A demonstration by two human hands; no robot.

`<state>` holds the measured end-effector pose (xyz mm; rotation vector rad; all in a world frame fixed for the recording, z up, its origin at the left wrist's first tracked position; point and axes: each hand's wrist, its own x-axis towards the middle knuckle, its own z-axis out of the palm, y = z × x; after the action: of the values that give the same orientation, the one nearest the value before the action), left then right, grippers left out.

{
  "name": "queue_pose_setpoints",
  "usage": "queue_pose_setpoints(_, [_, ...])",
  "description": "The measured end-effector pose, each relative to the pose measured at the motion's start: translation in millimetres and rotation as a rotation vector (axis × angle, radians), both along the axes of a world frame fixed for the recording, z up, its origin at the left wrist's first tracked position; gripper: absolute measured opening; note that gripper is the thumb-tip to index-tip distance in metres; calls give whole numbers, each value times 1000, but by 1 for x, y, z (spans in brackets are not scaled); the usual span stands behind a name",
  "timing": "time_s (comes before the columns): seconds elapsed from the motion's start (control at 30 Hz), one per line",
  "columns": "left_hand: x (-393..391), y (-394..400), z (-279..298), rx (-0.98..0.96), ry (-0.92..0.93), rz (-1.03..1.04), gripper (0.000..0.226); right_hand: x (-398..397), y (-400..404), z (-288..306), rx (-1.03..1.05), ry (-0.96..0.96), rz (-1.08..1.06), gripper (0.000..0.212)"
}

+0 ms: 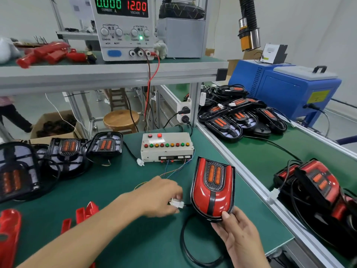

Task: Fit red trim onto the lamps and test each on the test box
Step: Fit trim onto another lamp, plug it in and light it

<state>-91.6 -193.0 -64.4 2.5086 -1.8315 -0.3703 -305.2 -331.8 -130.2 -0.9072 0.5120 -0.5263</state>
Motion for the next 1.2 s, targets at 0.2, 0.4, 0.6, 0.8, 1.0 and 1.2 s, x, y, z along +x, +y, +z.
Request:
queue_pose_setpoints(0.2, [-7, 7, -15, -87, -11, -33, 18, 3, 2, 8, 22, 43, 3, 28])
queue_pose_setpoints(0.4, [-9, 16, -20, -115, 153, -46, 19, 2, 3, 13, 8, 56, 1, 38])
queue_pose_setpoints(0.6, [-6, 22, -20, -159, 15, 49, 17, 12, 5, 15, -157, 247, 60, 23])
queue_pose_setpoints(0.8, [-2, 30, -22, -228, 346, 254, 12, 10, 9, 16, -396, 466, -35, 35])
queue_pose_setpoints(1.0, [-2, 33, -13, -314, 420, 235, 11, 5, 19, 21, -1181, 800, -182, 54])
queue_pose_setpoints(1.2, [-3, 37, -12, -356, 421, 222, 10, 32, 40, 30, -1907, 509, -159, 35])
